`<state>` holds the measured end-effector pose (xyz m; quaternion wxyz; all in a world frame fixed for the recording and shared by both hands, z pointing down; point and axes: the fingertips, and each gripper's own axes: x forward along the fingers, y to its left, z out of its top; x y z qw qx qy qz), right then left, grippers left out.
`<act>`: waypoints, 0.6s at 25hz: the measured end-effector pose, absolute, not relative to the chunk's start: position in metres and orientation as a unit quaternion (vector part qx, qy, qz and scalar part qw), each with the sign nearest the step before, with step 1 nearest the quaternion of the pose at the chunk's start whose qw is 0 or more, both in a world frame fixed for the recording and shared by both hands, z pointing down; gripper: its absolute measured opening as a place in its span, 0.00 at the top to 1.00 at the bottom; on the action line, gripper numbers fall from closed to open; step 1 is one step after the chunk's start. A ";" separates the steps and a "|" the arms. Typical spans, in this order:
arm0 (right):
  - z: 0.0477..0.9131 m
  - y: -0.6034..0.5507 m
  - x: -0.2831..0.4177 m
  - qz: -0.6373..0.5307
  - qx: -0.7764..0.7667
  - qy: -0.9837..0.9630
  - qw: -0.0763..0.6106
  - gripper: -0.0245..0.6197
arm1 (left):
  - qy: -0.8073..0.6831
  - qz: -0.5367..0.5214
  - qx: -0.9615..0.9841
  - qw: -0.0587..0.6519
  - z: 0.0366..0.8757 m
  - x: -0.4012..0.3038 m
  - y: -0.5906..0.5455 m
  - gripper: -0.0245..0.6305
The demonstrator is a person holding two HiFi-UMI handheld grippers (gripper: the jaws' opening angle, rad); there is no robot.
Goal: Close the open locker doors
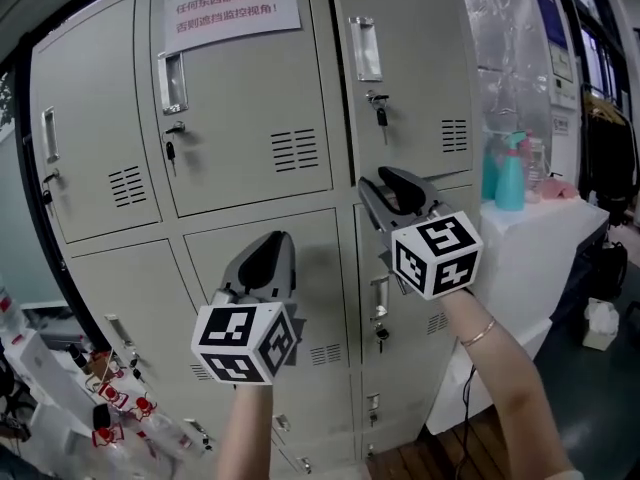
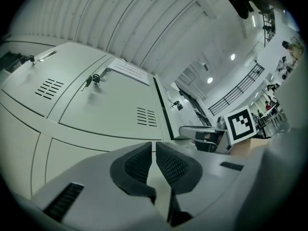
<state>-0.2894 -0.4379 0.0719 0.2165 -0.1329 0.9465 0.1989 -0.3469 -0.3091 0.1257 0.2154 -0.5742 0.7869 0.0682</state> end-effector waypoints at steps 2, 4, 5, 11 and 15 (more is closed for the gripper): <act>0.073 -0.445 -0.298 0.189 -0.131 0.952 0.202 0.77 | 0.791 0.068 -0.569 0.214 0.127 -0.351 -0.307 0.93; 0.073 -0.452 -0.303 0.181 -0.130 0.956 0.190 0.78 | 0.795 0.065 -0.564 0.214 0.128 -0.355 -0.305 0.93; 0.073 -0.455 -0.306 0.177 -0.130 0.958 0.186 0.79 | 0.797 0.063 -0.562 0.214 0.128 -0.357 -0.304 0.93; 0.074 -0.462 -0.314 0.164 -0.146 0.959 0.180 0.84 | 0.802 0.056 -0.555 0.215 0.127 -0.360 -0.299 0.93; 0.073 -0.465 -0.313 0.150 -0.145 0.960 0.187 0.86 | 0.803 0.053 -0.553 0.216 0.126 -0.360 -0.298 0.93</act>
